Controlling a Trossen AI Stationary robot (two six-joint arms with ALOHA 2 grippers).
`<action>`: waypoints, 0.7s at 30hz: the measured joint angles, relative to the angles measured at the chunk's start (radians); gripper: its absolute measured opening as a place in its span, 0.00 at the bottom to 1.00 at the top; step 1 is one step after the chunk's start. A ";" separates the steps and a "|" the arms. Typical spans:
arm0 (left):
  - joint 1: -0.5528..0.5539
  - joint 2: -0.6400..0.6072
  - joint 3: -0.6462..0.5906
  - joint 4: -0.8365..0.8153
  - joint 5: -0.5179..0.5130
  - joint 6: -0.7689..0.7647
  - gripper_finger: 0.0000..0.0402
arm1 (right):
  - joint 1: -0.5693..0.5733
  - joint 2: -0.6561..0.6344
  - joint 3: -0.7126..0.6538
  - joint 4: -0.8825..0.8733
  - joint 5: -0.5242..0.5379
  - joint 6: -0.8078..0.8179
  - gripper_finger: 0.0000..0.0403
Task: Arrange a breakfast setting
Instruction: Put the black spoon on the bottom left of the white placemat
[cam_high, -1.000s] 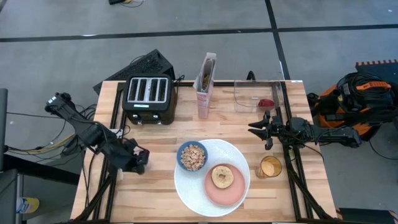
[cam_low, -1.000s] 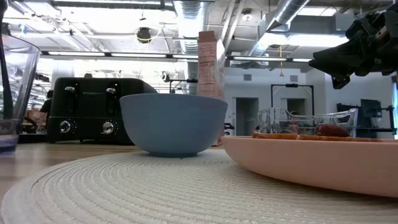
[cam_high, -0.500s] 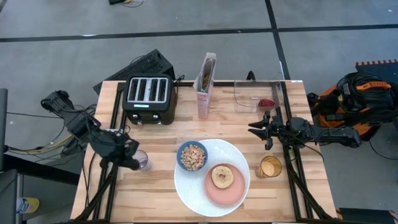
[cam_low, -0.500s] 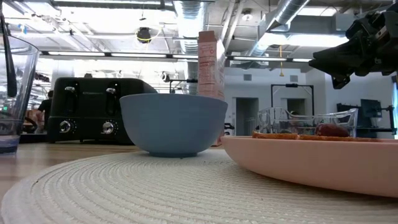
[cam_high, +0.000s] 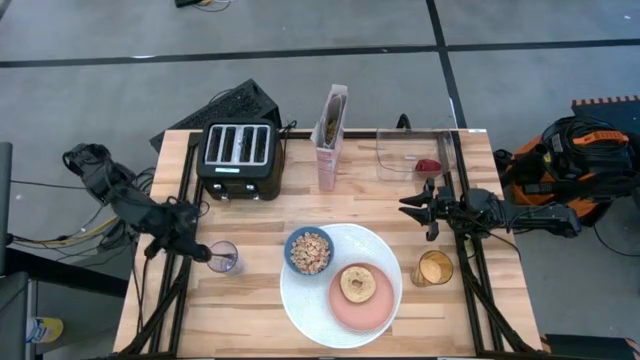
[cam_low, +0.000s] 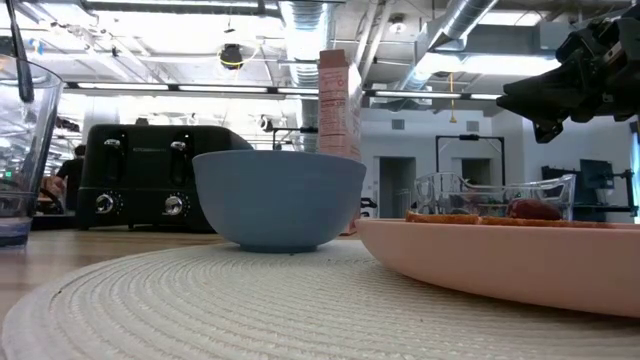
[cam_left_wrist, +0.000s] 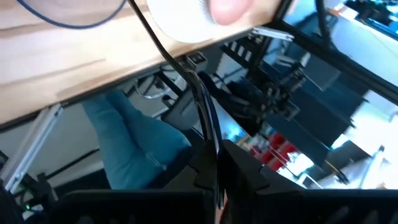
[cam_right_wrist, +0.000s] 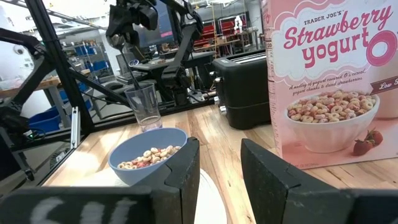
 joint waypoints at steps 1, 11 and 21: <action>0.000 -0.014 0.000 0.000 0.000 0.000 0.01 | 0.000 0.000 0.000 0.000 0.000 0.000 0.34; 0.000 -0.115 0.000 -0.001 -0.011 0.050 0.01 | 0.000 0.000 0.000 0.000 0.000 0.000 0.34; 0.000 -0.075 0.000 0.062 -0.174 0.193 0.01 | 0.000 0.000 0.000 0.000 0.000 0.000 0.34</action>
